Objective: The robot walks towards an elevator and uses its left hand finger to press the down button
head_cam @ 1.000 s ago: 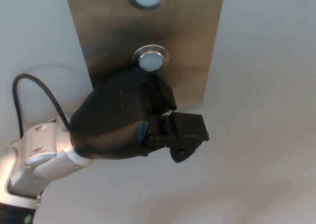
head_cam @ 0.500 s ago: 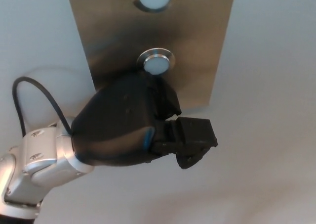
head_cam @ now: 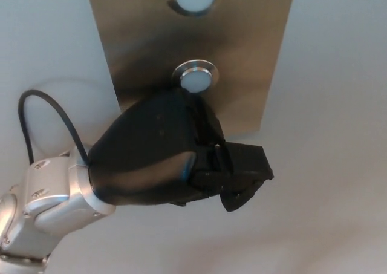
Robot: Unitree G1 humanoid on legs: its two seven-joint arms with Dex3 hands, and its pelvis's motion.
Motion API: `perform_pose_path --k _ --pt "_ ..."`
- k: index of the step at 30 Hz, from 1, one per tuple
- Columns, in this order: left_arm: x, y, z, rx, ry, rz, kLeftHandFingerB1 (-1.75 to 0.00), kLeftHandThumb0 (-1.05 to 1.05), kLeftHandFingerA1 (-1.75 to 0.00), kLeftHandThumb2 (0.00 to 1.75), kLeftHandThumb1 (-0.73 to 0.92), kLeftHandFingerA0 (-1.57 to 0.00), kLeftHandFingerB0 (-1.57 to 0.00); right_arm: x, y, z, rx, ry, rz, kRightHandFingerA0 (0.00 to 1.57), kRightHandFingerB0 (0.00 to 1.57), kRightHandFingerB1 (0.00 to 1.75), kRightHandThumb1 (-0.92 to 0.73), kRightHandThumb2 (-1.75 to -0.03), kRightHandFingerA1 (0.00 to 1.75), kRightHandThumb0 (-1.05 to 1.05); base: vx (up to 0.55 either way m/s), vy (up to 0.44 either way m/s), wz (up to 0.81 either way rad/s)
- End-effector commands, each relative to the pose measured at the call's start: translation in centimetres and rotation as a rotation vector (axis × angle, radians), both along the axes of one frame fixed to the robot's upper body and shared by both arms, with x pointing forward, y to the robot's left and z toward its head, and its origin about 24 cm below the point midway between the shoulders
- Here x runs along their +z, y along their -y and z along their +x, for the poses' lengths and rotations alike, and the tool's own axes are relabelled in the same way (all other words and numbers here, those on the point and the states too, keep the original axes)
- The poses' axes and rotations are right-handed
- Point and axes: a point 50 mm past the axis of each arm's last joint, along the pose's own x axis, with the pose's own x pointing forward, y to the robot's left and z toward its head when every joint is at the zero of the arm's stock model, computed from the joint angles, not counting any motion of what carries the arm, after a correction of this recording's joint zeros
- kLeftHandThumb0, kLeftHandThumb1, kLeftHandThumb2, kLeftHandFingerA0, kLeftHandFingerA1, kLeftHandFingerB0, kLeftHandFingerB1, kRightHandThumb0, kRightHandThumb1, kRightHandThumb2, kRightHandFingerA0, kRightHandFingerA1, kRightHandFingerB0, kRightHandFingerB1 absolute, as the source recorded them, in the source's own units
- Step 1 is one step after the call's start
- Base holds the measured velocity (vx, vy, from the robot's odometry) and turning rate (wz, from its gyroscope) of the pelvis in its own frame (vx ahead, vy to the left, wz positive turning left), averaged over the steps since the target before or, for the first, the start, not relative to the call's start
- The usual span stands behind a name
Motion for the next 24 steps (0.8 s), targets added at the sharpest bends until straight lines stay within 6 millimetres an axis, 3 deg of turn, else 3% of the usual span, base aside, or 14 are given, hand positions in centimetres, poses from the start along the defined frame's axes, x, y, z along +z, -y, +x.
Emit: perform_pose_path --k 1,3,4,6,7,12,13,14,15,19,20,21,22,24 --pt "0.9 0.8 -0.6 -0.025 -0.051 0.012 -1.68 -0.16 -1.75 1.04 0.44 -0.89 -0.76 0.4 0.6 -0.2 0.008 0.003 -0.021 0.69 0.54 0.38 -0.55 -0.57 0.53 -0.45 0.0 0.0 0.0" --pt "1.0 1.0 -1.0 -0.032 -0.075 0.011 -1.7 -0.16 -1.75 1.0 0.49 -0.89 -0.76 0.5 0.6 -0.2 0.012 0.006 -0.021 0.71 0.54 0.38 -0.54 -0.57 0.56 -0.45 0.0 0.0 0.0" --pt "1.0 1.2 -1.5 -0.043 -0.079 0.014 -1.7 -0.15 -1.74 0.99 0.48 -0.89 -0.75 0.5 0.6 -0.3 0.012 0.002 -0.021 0.63 0.47 0.52 -0.44 -0.8 0.63 -0.5 0.0 0.0 0.0" --pt "1.0 1.4 -2.0 -0.057 -0.078 0.012 -1.7 -0.14 -1.74 1.04 0.45 -0.91 -0.76 0.4 0.6 -0.3 0.011 -0.001 -0.022 0.64 0.47 0.51 -0.44 -0.8 0.63 -0.5 0.01 0.011 -0.03" --pt "0.7 1.6 -2.4 -0.079 -0.08 0.002 -1.61 -0.15 -1.74 1.03 0.38 -0.93 -0.81 0.4 0.6 -0.3 0.008 -0.001 -0.022 0.72 0.54 0.38 -0.55 -0.57 0.53 -0.44 0.0 0.0 0.0" --pt "0.5 2.1 -3.2 -0.122 -0.082 0.004 -1.59 -0.17 -1.71 1.09 0.41 -0.96 -0.86 0.4 0.5 -0.3 0.01 0.002 -0.022 0.71 0.54 0.38 -0.55 -0.57 0.53 -0.44 0.0 0.0 0.0" --pt "0.6 2.1 -3.3 -0.125 -0.081 -0.003 -1.6 -0.16 -1.71 1.11 0.38 -0.95 -0.88 0.4 0.5 -0.3 0.009 0.005 -0.018 0.65 0.46 0.51 -0.46 -0.8 0.62 -0.5 0.0 0.0 0.0" --pt "0.6 2.1 -3.3 -0.125 -0.081 -0.005 -1.6 -0.16 -1.71 1.11 0.38 -0.95 -0.88 0.4 0.4 -0.3 0.008 0.006 -0.017 0.65 0.46 0.51 -0.46 -0.8 0.62 -0.5 0.0 0.0 0.0" --pt "0.7 2.1 -3.2 -0.124 -0.086 -0.015 -1.67 -0.16 -1.74 1.05 0.38 -0.91 -0.82 0.4 0.4 -0.3 0.014 0.008 -0.017 0.7 0.53 0.38 -0.55 -0.57 0.54 -0.43 0.0 0.0 0.0" --pt "1.0 2.1 -3.2 -0.121 -0.088 -0.033 -1.67 -0.14 -1.73 1.05 0.35 -0.9 -0.79 0.5 0.5 -0.4 0.009 0.013 -0.017 0.72 0.54 0.38 -0.54 -0.57 0.54 -0.43 0.0 0.0 0.0" --pt "1.2 2.2 -3.3 -0.126 -0.084 -0.037 -1.63 -0.15 -1.74 1.07 0.41 -0.9 -0.83 0.4 0.4 -0.5 0.002 0.008 -0.016 0.64 0.47 0.52 -0.44 -0.8 0.63 -0.49 0.0 0.0 0.0" --pt "1.3 2.2 -3.3 -0.131 -0.082 -0.041 -1.63 -0.15 -1.74 1.07 0.41 -0.9 -0.83 0.3 0.4 -0.5 -0.002 0.002 -0.016 0.64 0.47 0.52 -0.44 -0.8 0.63 -0.49 0.0 0.0 0.0" --pt "1.4 2.2 -3.3 -0.126 -0.075 -0.036 -1.63 -0.18 -1.71 1.02 0.44 -0.9 -0.85 0.4 0.4 -0.5 -0.004 0.008 -0.012 0.71 0.54 0.38 -0.54 -0.57 0.54 -0.44 0.0 0.0 0.0" --pt "1.7 2.0 -3.0 -0.102 -0.055 -0.026 -1.66 -0.15 -1.71 1.09 0.39 -0.91 -0.89 0.4 0.4 -0.4 -0.002 0.01 -0.014 0.72 0.55 0.38 -0.53 -0.57 0.55 -0.43 0.0 0.0 0.0"
